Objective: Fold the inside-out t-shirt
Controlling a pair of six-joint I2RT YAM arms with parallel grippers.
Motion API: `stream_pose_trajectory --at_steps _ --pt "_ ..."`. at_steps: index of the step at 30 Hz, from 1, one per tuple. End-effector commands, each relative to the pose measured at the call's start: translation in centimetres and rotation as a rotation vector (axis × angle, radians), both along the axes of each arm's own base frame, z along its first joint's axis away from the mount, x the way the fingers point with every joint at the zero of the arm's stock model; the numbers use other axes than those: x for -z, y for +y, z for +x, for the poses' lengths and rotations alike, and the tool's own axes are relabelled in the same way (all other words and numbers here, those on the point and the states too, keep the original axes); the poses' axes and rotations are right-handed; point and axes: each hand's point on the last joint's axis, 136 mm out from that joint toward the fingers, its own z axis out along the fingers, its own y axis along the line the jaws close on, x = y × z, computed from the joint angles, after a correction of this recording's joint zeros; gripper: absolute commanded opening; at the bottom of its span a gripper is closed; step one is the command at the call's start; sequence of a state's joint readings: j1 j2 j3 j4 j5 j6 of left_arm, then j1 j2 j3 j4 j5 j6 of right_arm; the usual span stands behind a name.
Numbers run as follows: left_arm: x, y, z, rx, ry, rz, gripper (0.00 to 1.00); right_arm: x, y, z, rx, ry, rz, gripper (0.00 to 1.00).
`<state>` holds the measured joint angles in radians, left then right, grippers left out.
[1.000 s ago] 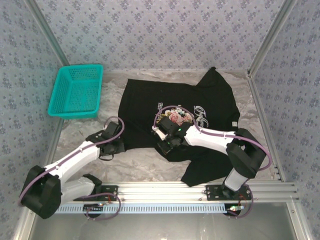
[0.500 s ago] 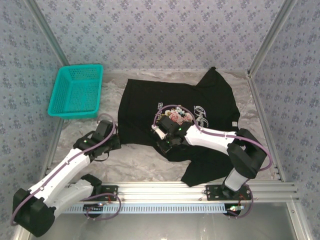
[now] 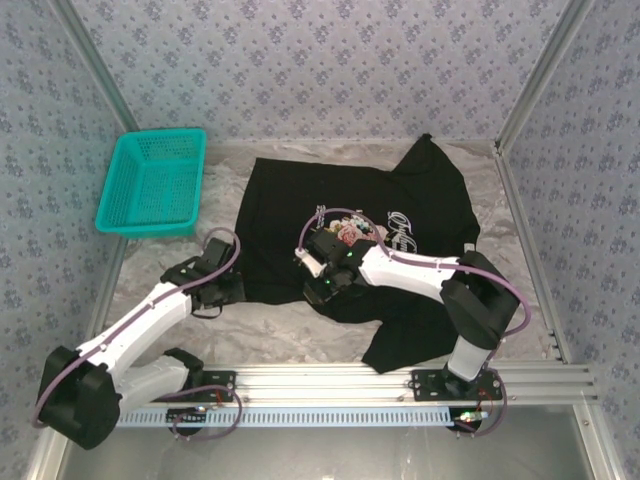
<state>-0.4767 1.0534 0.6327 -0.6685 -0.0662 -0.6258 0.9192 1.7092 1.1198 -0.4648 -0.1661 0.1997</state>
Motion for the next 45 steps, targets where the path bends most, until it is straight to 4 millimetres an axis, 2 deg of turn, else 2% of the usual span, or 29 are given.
stream_pose_trajectory --at_steps 1,3,6,9,13,18,32,38,45 --pt "1.0 -0.1 -0.3 -0.020 0.057 -0.032 0.00 -0.4 0.5 0.1 -0.001 0.022 0.004 0.29" --pt "1.7 0.8 -0.5 -0.064 0.090 -0.020 0.00 -0.6 0.7 0.2 -0.002 0.020 0.008 0.30" --pt "2.1 0.7 -0.1 -0.080 0.091 -0.059 0.00 -0.8 0.9 0.3 -0.003 0.015 0.015 0.31" --pt "2.1 0.2 0.2 -0.074 0.101 -0.092 0.12 -0.7 0.9 0.4 -0.001 0.015 0.012 0.31" --pt "2.7 -0.5 -0.5 -0.058 0.140 -0.127 0.25 -0.6 0.7 0.5 0.001 0.011 0.004 0.30" --pt "3.8 -0.3 -1.1 -0.071 0.171 -0.126 0.36 -0.6 0.6 0.7 0.004 0.016 0.006 0.29" --pt "3.6 0.3 0.3 -0.041 0.107 -0.069 0.45 -0.2 0.7 0.3 0.004 0.033 0.006 0.26" --pt "3.2 -0.1 1.2 0.006 0.060 -0.076 0.45 -0.2 0.7 0.4 0.004 0.036 -0.001 0.26" --pt "3.5 -0.6 2.1 0.038 0.038 -0.080 0.40 -0.2 0.5 0.4 0.007 0.034 -0.009 0.25"
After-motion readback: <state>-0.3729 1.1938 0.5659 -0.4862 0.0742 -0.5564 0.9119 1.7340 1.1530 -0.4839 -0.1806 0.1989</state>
